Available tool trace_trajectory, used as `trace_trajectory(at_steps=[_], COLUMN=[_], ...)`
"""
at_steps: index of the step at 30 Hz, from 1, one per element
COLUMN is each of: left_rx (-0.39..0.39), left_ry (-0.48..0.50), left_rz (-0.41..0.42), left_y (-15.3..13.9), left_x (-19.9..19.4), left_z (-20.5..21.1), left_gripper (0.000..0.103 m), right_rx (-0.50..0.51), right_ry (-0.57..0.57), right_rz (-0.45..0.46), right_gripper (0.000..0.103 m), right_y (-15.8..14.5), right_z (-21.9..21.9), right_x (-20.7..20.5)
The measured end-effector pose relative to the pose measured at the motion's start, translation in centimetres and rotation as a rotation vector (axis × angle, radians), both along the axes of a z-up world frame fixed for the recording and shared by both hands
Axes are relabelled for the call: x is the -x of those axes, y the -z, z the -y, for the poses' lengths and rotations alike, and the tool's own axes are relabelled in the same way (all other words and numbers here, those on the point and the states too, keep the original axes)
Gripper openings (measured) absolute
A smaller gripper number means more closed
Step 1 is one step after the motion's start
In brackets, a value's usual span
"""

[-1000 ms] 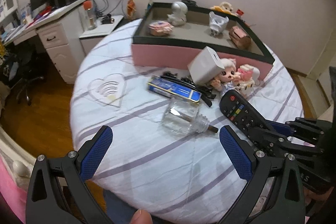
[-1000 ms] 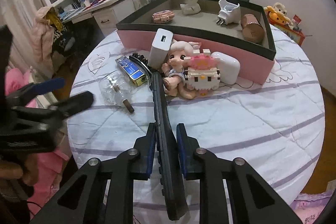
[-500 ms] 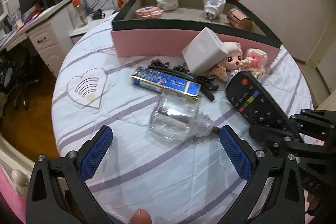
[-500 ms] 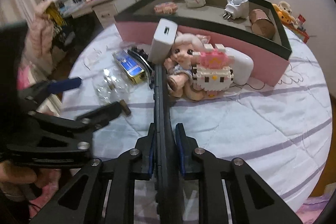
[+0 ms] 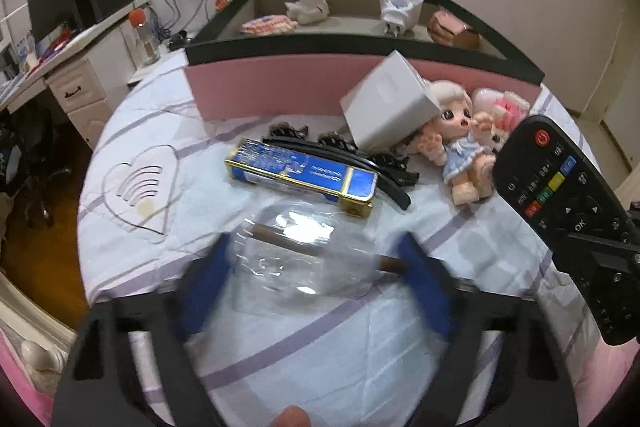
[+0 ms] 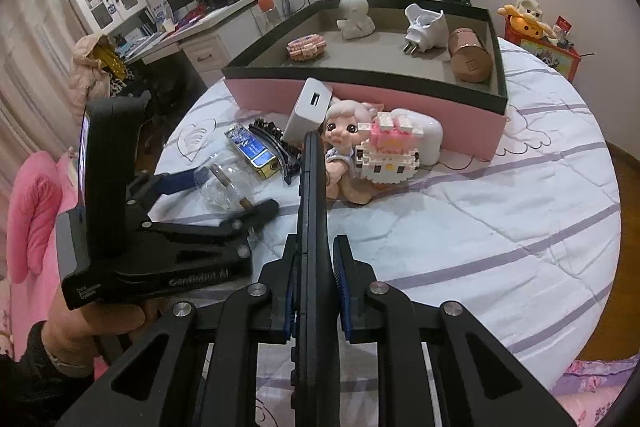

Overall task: Organize rigid objects
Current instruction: 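Grasp the clear glass bottle with the left tool while the right tool holds the remote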

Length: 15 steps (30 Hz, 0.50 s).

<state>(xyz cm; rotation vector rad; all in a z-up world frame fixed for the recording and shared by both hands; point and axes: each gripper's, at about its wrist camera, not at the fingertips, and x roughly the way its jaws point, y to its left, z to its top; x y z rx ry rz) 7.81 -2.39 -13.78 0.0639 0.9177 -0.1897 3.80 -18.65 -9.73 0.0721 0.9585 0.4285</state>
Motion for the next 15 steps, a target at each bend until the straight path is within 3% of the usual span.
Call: trace_trajectory(at_steps=[9, 15], left_rx=[0.086, 0.099], left_ry=[-0.017, -0.019], left_rz=[-0.031, 0.004], left_y=[-0.9, -3.9], left_x=[0.2, 0.6], left_z=[-1.5, -2.2], left_gripper=[0.077, 0.077], right_rx=[-0.036, -0.048], right_ry=[0.008, 0.008], right_rz=[0.017, 0.044], right_gripper=[0.016, 0.016], right_y=[-1.0, -2.3], right_z=[0.4, 0.5], right_x=[0.2, 0.1])
